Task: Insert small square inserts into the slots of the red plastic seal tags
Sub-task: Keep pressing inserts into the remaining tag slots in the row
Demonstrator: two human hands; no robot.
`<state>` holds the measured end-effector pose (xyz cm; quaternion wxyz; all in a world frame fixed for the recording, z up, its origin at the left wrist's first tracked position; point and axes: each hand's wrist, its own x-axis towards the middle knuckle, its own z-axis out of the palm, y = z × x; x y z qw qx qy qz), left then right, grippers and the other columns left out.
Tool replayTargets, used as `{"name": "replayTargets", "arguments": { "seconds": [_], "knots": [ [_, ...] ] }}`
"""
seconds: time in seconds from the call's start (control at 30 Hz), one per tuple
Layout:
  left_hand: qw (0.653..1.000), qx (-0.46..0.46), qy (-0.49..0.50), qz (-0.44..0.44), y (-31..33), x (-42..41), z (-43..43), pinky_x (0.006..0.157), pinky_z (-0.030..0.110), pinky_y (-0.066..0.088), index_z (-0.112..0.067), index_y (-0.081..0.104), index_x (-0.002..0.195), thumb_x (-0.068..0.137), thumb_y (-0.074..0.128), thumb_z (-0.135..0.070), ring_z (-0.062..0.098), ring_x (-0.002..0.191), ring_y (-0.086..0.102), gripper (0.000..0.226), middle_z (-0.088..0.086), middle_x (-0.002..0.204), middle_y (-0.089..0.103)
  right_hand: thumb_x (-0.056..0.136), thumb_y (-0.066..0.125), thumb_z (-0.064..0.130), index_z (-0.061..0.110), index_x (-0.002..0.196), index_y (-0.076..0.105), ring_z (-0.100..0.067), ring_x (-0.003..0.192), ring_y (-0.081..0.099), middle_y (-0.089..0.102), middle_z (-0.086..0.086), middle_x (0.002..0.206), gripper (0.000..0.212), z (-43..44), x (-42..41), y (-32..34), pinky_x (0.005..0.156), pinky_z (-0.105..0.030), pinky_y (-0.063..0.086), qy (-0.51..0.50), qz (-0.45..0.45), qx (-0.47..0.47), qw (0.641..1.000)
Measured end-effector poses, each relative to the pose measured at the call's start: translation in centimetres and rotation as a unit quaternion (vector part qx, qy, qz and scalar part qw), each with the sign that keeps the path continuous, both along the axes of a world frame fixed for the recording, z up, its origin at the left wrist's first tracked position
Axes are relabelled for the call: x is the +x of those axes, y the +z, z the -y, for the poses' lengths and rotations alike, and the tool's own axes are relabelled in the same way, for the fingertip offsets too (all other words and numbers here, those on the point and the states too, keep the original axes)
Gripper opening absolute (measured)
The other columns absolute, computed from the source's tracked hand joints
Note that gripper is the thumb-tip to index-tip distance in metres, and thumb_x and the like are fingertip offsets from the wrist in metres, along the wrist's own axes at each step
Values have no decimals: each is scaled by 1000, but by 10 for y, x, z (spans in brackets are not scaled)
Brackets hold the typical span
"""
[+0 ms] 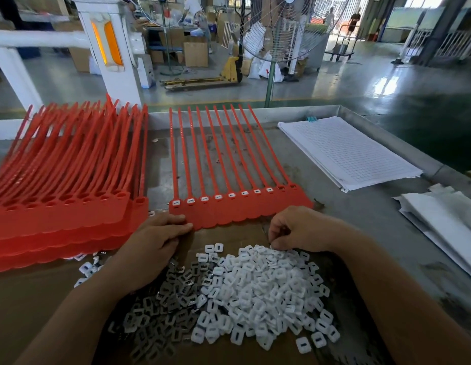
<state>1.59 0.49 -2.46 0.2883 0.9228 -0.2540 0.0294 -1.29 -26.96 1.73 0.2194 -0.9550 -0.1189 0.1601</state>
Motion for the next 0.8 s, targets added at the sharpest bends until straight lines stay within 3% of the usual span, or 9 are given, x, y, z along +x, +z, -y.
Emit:
{"name": "replayTargets", "arguments": {
  "seconds": [0.17,0.33,0.43,0.57,0.8],
  "knots": [
    [1000,3,-1,1,0,0,0,99,7,13,-23,54,125,92,45,-6,-1,121,29,38,-11,135,41,87,59,21,28,71,55,7,69,50,56,18,74,18,2,-1,2,61,-8,38,-4,0,2,1000],
    [1000,5,-2,4,1,0,0,96,4,11,-24,54,125,92,45,-7,-3,118,27,38,-13,134,41,89,55,10,21,75,56,-4,63,61,65,5,73,18,6,0,0,59,-14,43,-100,2,165,981],
    [1000,5,-2,2,2,0,0,93,-1,9,-23,54,125,92,45,-7,-4,118,27,38,-13,134,40,87,57,2,22,81,60,-3,60,61,65,7,69,21,8,0,0,61,-14,49,-112,-15,238,965],
    [1000,3,-1,-3,3,-2,0,96,5,12,-23,53,125,92,45,-7,-3,119,28,38,-13,134,40,85,60,0,20,79,66,-2,58,63,68,8,63,21,11,0,0,59,-14,51,-129,-25,299,945],
    [1000,-8,2,-10,2,-2,-1,98,9,14,-25,53,125,92,45,-7,-6,116,26,38,-15,132,40,84,62,4,12,76,65,3,45,50,58,8,50,12,12,8,-4,48,-9,41,-206,80,307,926]
  ]
}}
